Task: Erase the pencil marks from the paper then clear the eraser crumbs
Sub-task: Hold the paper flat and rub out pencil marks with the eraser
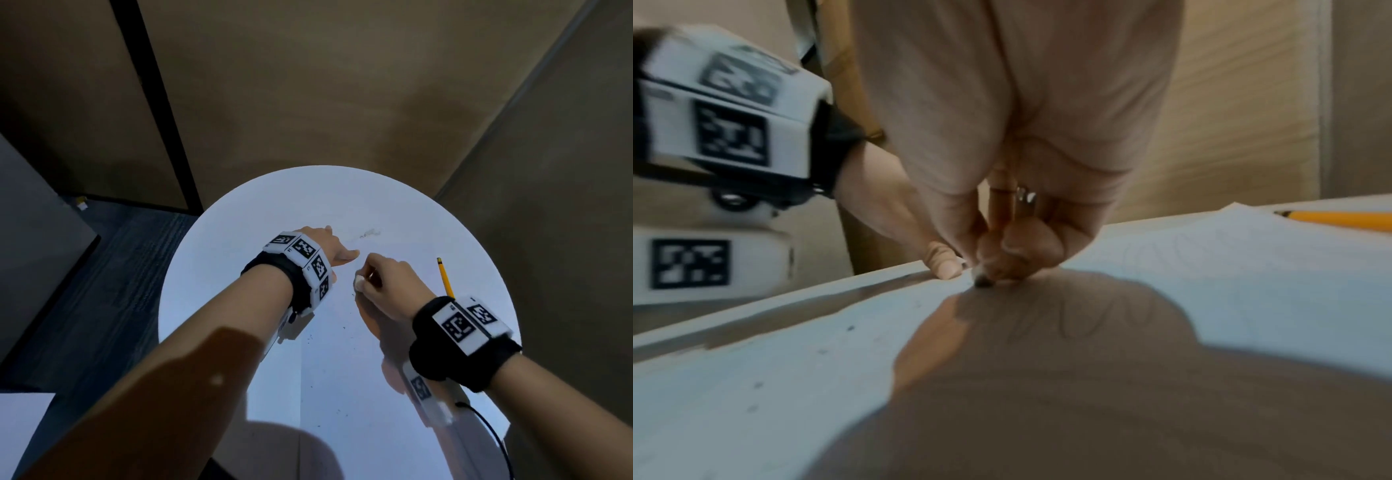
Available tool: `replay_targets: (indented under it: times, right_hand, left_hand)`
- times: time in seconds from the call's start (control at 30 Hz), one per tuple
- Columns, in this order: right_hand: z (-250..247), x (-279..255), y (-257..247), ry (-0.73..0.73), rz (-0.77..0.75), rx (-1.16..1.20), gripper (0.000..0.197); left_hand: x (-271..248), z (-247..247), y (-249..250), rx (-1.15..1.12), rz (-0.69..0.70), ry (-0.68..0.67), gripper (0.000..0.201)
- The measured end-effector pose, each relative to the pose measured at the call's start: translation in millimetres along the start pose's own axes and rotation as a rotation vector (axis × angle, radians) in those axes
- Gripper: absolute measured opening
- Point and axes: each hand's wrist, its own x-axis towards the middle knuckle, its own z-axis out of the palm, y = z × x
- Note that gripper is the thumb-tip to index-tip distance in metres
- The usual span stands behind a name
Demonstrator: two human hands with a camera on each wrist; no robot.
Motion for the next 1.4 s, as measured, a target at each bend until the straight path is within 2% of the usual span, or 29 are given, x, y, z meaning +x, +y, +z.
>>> replay_targets:
  times: [0.07, 0.13, 0.2, 0.27, 0.33, 0.47, 0.57, 0.67, 0.8, 0.93, 1.1, 1.17, 1.27, 1.37, 1.4]
  right_hand:
    - [-2, -7, 1, -0.107, -0.014, -0.017, 0.021]
    - [-7, -8, 7, -0.159, 0.068, 0.146, 0.018]
    - [-8, -4, 15, -0.050, 0.217, 0.503, 0.012]
    - [-8, -1, 20, 0.075, 0.376, 0.858, 0.014]
    - [-8, 0, 22, 0.098, 0.455, 1.028, 0.019]
    - [-8, 5, 24, 0.048, 0.380, 0.813, 0.009]
    - [-7, 9, 20, -0.012, 0.289, 0.674, 0.008]
    - [-4, 14, 11, -0.067, 0.204, 0.466, 0.011]
    - [-3, 23, -1, -0.025, 0.136, 0.233, 0.010]
    - [0, 20, -4, 0.004, 0.045, 0.061, 0.008]
    - [-9, 11, -8, -0.168, -0.024, -0.019, 0.025]
    - [-11, 17, -10, -0.113, -0.028, 0.014, 0.026]
    - [-5, 17, -12, -0.020, -0.033, 0.022, 0.014]
    - [2, 6, -10, -0.108, -0.054, -0.007, 0.018]
    - [0, 5, -10, -0.145, -0.055, -0.012, 0.023]
  left_hand:
    - [-1, 0, -1, 0.025, 0.025, 0.011, 0.050]
    - [0, 2, -4, 0.097, 0.077, 0.016, 0.055]
    - [3, 3, -9, 0.123, 0.096, 0.024, 0.058]
    - [5, 5, -14, 0.070, 0.101, 0.065, 0.048]
    - [8, 7, -18, 0.023, 0.111, 0.143, 0.038]
    - [18, 6, -16, 0.089, 0.075, 0.224, 0.028]
    - [24, 6, -11, 0.023, 0.067, 0.250, 0.015]
    - [34, 11, -13, -0.092, 0.134, 0.264, 0.011]
    - [32, 10, -19, -0.105, 0.175, 0.237, 0.033]
    - [29, 2, -18, -0.067, 0.192, 0.196, 0.040]
    - [25, -4, -12, -0.153, 0.148, 0.195, 0.032]
    - [23, -5, -11, -0.158, 0.143, 0.194, 0.033]
    - [22, -4, -9, -0.156, 0.131, 0.200, 0.032]
    - [24, -2, -8, -0.175, 0.088, 0.204, 0.014]
    - [24, -1, -9, -0.173, 0.080, 0.209, 0.016]
